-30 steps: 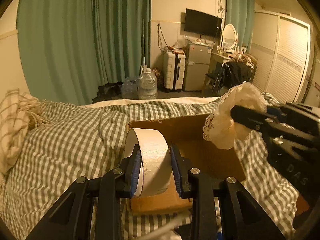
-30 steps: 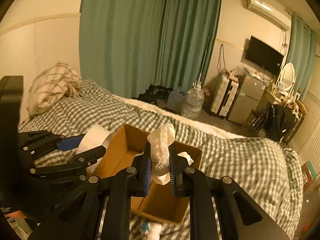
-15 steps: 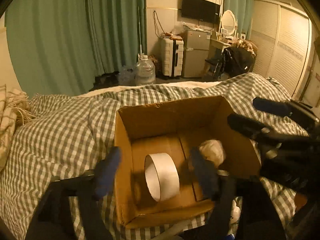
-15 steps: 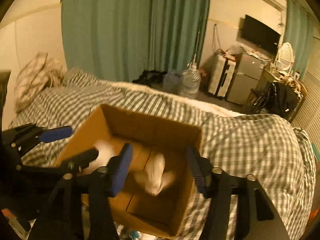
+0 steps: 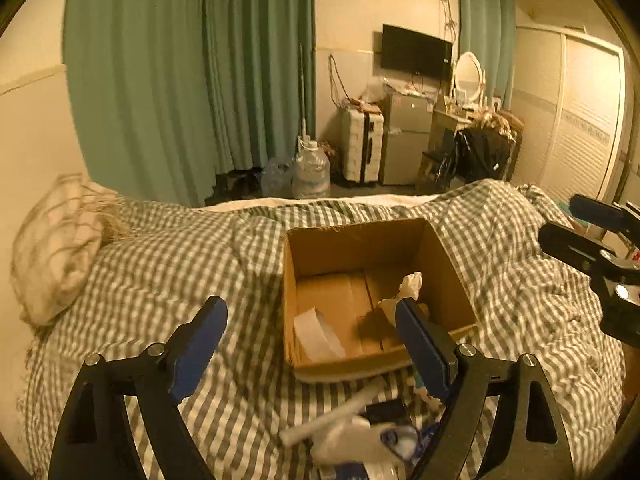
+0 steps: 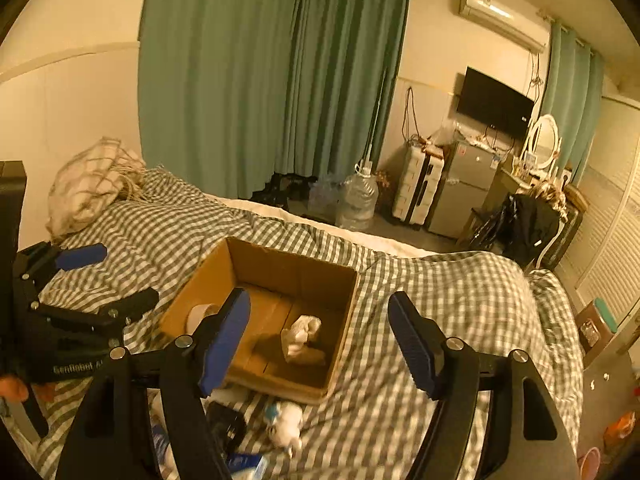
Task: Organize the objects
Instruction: 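Grasp the blue-labelled dental floss jar with the left tool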
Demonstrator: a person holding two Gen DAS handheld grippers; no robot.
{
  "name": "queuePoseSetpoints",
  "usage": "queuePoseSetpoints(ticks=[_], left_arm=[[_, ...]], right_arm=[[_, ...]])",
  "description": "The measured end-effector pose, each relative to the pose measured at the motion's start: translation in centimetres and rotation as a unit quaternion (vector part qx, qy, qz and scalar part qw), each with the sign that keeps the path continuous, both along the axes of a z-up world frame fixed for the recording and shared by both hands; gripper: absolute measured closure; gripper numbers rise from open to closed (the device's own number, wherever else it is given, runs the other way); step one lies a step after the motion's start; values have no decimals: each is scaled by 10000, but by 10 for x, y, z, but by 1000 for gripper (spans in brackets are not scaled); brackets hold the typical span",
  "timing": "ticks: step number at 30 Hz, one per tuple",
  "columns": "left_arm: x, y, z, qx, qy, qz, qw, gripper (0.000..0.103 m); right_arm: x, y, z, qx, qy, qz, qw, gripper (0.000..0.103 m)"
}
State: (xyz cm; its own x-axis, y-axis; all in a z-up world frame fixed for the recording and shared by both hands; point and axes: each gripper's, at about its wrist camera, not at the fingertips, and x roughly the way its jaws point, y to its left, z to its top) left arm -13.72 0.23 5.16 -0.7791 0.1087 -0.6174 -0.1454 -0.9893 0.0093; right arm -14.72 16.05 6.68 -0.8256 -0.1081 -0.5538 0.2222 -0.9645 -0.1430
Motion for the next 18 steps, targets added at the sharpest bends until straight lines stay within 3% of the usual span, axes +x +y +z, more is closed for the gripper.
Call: queuePoseSetpoints(ticks=[2,9,14,18], left_arm=[[18,-5,6,-25,95,63,9999,1],[75,-14,5,-311,272,298,9987,0],[94,-11,-30,-372,54,522,9979,0],[96,-5,-78,-315,-342,573,9973,0]], right_arm=[[22,-2,6,33,55,10,10000,31],[83,-4,5,50,92,51,9999,26],[99,-12,-29,170,-87,-6,9998,25],[98,-15,-74,290,-356,-54,9989,25]])
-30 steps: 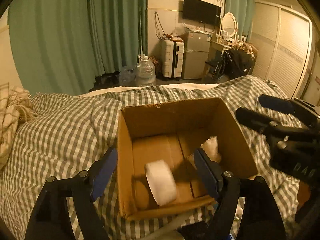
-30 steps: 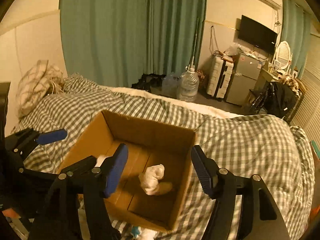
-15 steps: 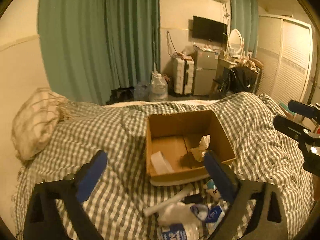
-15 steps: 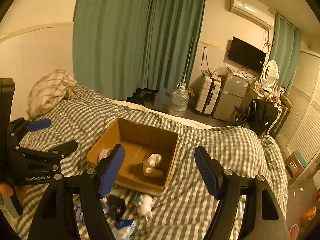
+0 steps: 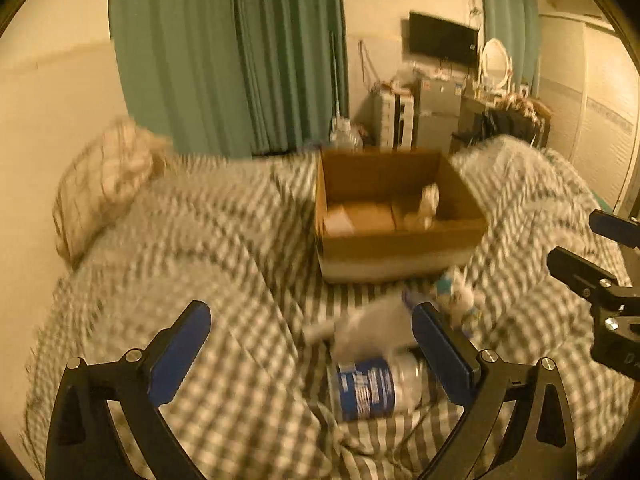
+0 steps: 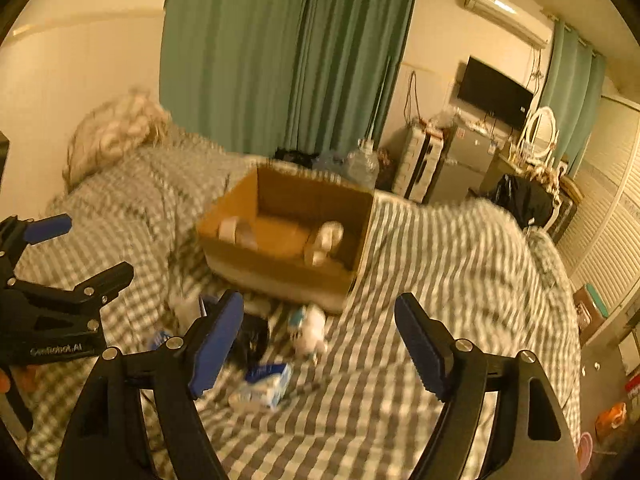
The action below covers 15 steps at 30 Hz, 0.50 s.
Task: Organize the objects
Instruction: 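Grasp the blue-labelled dental floss jar with the left tool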
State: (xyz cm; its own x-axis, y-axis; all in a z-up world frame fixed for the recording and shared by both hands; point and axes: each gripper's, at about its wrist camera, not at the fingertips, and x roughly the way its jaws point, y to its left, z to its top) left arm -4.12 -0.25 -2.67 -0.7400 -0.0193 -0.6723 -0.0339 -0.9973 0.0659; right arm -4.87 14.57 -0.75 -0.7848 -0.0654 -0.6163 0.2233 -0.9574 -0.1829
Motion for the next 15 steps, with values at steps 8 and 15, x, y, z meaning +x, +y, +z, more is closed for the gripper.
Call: queuePoseSetpoints(ticks=[8,15], left_arm=[[-7,30,-71,-69,-795,-288,9964,0],[-15,42,-104,-3,-1276,-524,9904,0]], right_arm=[[-17,4,-79,259,-754,-221,9966,25],[-24,9,-88,184,-888,-336,9953,25]])
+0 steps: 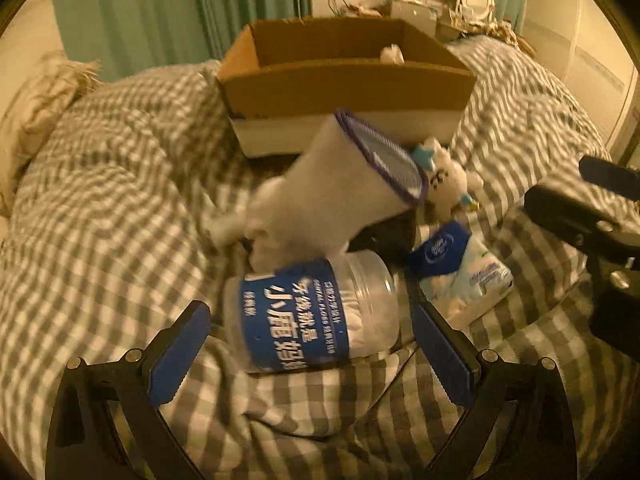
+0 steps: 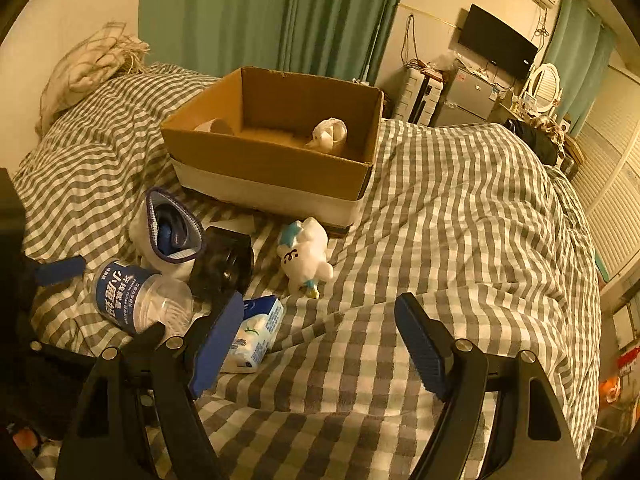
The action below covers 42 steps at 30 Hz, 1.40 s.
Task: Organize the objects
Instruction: 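Grasp the blue-labelled dental floss jar with the left tool, then carry the floss jar into the box with the left tool while the right tool drops the tissue pack in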
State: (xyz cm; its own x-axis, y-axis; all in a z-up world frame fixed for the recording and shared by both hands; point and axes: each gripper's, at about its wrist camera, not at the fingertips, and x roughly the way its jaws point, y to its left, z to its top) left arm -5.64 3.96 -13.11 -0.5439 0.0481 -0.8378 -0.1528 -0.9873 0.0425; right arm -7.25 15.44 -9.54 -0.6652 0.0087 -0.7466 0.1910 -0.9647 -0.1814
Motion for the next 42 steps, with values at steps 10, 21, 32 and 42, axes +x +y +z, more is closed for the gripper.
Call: queuePoseSetpoints(ticks=[10,21,32,42], left_arm=[[-18,-5,-27,206,-290,6,9994,10],[13,-43,18,393,346,238,9983,10],[17,-53,31,299,532,301,9977,10],[22,-52,43,283,657,296,9970,10]], right_arm=[[-1,-12,-4,220,-44,25,9997,25],[2,-28,-13,251,-240,334,9988,25],[-5,-58,-63,583,-1105,867,9884,25],[2,-58,-63,606,-1116,983,9870,47]])
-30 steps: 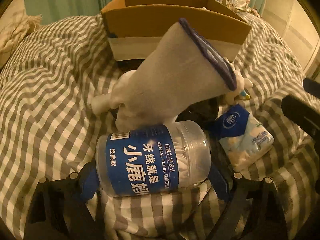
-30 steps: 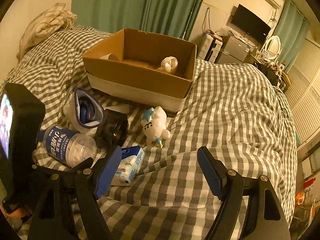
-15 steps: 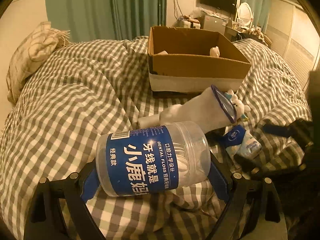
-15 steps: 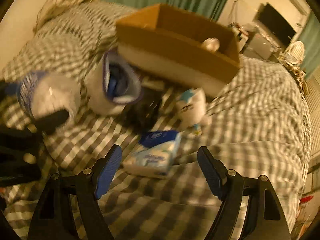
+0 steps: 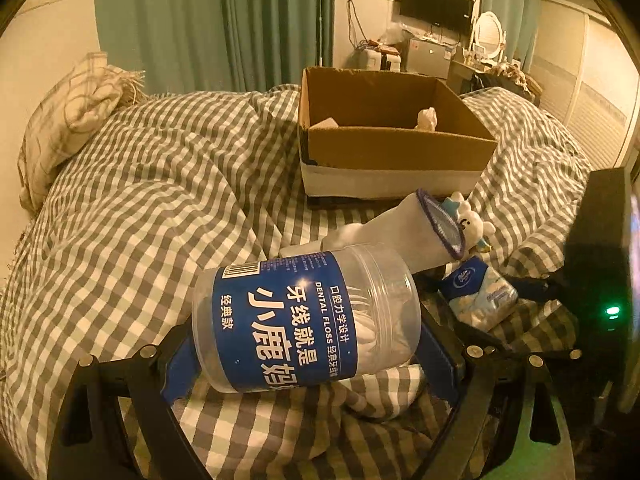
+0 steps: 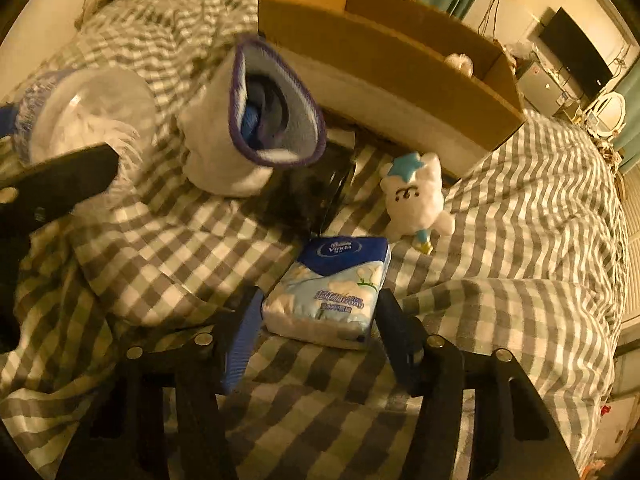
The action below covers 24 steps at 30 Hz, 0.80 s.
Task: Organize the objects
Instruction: 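Carry the floss jar into the box with the left tool while the right tool drops the tissue pack in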
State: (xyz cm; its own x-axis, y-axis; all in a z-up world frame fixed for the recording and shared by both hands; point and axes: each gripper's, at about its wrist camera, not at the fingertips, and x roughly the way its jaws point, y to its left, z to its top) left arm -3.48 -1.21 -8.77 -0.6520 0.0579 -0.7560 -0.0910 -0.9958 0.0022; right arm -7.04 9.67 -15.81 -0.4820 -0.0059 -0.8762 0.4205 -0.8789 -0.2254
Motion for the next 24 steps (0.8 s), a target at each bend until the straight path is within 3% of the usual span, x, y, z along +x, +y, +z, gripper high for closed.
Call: queuePoseSetpoints(ticks=[7,12,16,20,24], left_arm=[[-7,12,23,84,134,-303,9994,10],[-37,29,59,195,354,-738,9965,10],[-70,37,87,139,598,-824,9947,10],[-111,45,104,-115,839,-788,9933,10],[-156,48,103,5,721,-758,9945,10]], right_arm=[[11,25,66,-717,743,-120,9946,48],[-10,36,127,-1037,1270,-98,9864,48],[-42,42,168,-1082,1667,-107,9800,48],[-73,42,192,-1105,1881,-75,9759,48],[-117,40,198,-1120,1938,-92,9746,48]])
